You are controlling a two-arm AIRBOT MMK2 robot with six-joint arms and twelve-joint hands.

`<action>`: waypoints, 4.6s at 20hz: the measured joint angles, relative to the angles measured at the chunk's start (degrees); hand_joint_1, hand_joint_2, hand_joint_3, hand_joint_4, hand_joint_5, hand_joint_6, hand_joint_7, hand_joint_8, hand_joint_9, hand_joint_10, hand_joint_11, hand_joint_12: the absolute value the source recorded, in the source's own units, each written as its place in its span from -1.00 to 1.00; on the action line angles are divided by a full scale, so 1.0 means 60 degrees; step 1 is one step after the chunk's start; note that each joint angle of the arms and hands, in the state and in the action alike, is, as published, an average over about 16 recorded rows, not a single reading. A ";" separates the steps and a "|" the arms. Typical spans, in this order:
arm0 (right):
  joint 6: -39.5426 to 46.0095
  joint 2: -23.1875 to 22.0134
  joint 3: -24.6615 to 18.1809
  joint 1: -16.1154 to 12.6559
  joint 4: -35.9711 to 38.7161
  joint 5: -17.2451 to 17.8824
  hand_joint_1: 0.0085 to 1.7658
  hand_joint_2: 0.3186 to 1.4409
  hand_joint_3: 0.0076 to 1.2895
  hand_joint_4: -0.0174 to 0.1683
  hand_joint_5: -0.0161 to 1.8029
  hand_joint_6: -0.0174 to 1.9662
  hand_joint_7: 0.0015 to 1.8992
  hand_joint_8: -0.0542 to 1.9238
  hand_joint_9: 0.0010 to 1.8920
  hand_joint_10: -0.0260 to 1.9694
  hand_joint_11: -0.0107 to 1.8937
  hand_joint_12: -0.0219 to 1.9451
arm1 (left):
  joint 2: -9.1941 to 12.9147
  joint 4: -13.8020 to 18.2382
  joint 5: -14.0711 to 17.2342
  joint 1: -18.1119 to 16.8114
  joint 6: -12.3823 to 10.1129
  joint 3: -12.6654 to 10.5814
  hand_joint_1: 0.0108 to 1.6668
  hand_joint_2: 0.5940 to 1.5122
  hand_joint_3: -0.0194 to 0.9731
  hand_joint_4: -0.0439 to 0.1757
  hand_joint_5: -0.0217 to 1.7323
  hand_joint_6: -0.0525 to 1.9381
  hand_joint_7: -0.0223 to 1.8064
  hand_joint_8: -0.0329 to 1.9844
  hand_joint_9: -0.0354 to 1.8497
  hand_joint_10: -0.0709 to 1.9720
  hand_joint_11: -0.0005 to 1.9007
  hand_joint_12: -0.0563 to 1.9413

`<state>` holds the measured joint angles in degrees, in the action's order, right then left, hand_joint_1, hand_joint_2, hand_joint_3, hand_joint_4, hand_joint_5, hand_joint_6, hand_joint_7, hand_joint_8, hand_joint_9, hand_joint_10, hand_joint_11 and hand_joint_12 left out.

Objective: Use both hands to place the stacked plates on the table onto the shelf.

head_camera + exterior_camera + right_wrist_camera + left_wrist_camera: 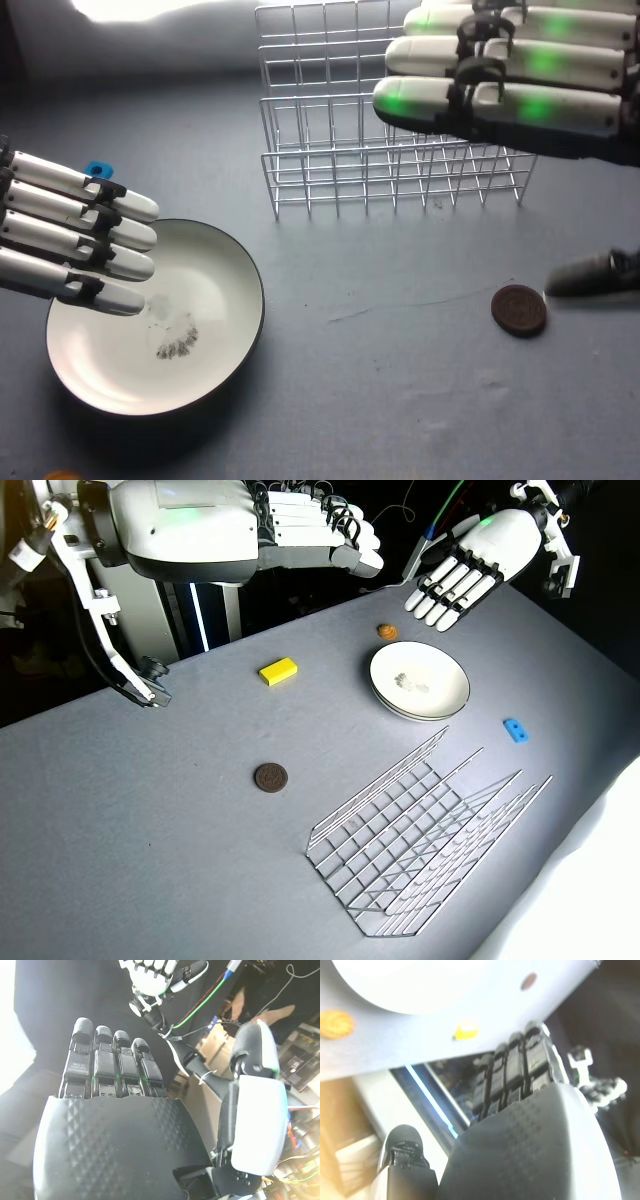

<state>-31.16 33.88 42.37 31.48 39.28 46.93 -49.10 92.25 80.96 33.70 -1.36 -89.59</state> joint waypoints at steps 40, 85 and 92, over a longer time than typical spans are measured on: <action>-0.3769 0.2454 0.0054 0.1106 -0.2160 -0.0960 0.31 0.24 -0.99 -0.76 -0.96 -0.96 -0.99 -0.93 -0.98 -0.96 -0.97 -0.68 | -0.1851 -0.1740 -0.1059 0.3849 0.1304 -0.2385 -0.99 0.13 -0.92 -0.63 -0.89 -0.95 -0.92 -0.96 -0.92 -0.93 -0.98 -0.94; -0.5547 0.7955 0.4440 0.0780 -0.2822 -0.3055 0.24 0.28 -0.99 -0.77 -0.63 -0.94 -0.54 -0.91 -0.51 -0.86 -0.92 0.23 | -0.1959 -0.1124 -0.2240 0.2392 0.0516 -0.0564 -0.99 0.11 -0.92 -0.58 -0.88 -0.94 -0.93 -0.97 -0.92 -0.92 -0.98 -0.92; -0.5558 0.7983 0.4449 0.0737 -0.2562 -0.2889 0.20 0.30 -0.99 -0.83 -0.31 -0.60 -0.24 -0.65 -0.23 -0.54 -0.70 0.51 | -0.1957 -0.1224 -0.2164 0.2396 0.0525 -0.0643 -0.99 0.11 -0.92 -0.57 -0.86 -0.94 -0.92 -0.97 -0.92 -0.92 -0.98 -0.92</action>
<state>-64.51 81.77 69.06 35.90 23.90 29.59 -60.84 84.90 67.98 48.08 1.78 -93.45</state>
